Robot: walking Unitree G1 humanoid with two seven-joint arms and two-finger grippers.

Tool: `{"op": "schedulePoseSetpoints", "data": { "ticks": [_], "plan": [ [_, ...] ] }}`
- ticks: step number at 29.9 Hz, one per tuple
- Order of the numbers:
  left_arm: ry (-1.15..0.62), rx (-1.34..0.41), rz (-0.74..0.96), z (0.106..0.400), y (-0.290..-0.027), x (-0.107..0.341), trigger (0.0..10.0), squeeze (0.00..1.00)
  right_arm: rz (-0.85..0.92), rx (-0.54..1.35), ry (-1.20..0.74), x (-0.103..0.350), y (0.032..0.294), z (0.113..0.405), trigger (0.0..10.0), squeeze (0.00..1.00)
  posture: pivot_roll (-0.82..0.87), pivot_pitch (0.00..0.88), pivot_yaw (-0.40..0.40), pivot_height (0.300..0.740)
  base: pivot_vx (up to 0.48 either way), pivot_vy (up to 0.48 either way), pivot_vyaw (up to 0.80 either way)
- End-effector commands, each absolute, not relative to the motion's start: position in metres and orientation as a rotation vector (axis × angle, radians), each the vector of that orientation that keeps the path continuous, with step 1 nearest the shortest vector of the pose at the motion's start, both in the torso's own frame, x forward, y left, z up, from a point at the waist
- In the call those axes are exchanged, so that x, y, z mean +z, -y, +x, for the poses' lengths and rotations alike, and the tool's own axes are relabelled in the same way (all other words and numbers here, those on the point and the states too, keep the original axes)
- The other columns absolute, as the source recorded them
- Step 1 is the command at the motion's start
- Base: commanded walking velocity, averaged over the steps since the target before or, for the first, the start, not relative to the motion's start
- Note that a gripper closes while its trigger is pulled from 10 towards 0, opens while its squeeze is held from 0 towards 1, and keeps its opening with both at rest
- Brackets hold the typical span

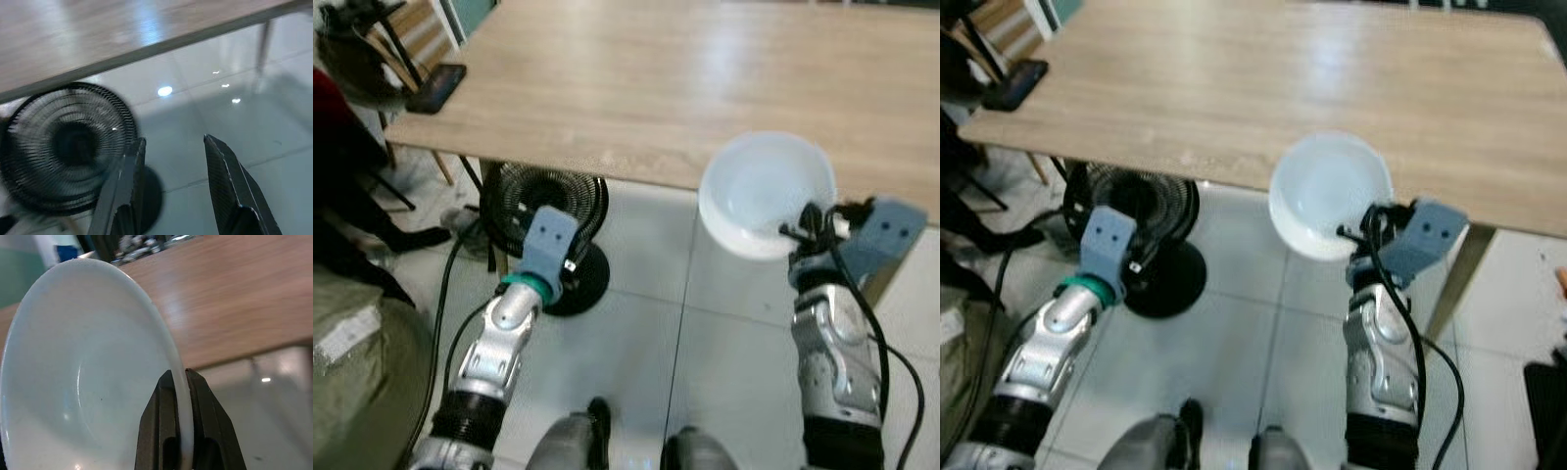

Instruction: Setting the table

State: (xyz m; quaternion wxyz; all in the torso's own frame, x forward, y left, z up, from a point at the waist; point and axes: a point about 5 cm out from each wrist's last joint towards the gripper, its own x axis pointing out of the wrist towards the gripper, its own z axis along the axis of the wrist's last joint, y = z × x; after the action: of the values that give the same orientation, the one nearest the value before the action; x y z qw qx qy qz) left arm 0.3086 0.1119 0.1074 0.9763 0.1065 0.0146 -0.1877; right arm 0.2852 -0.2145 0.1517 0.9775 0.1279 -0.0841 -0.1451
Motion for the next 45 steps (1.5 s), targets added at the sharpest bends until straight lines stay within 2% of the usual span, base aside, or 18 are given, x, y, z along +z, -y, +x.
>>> {"op": "schedulePoseSetpoints", "data": {
  "ticks": [1,45],
  "plan": [
    [-0.048,-0.371,0.222,0.308,-0.1178,0.1038,10.0,0.0,0.26,-0.299,0.172,0.1501,0.213,0.2832,10.0,0.0,-0.05,0.047,0.089,0.74,-0.341,0.0,0.0],
    [-0.047,-0.388,0.215,0.3111,-0.1117,0.1017,10.0,0.0,0.225,-0.341,0.145,0.1438,0.22,0.2843,10.0,0.0,-0.07,0.039,0.094,0.74,-0.339,0.0,0.0]
  ]
}}
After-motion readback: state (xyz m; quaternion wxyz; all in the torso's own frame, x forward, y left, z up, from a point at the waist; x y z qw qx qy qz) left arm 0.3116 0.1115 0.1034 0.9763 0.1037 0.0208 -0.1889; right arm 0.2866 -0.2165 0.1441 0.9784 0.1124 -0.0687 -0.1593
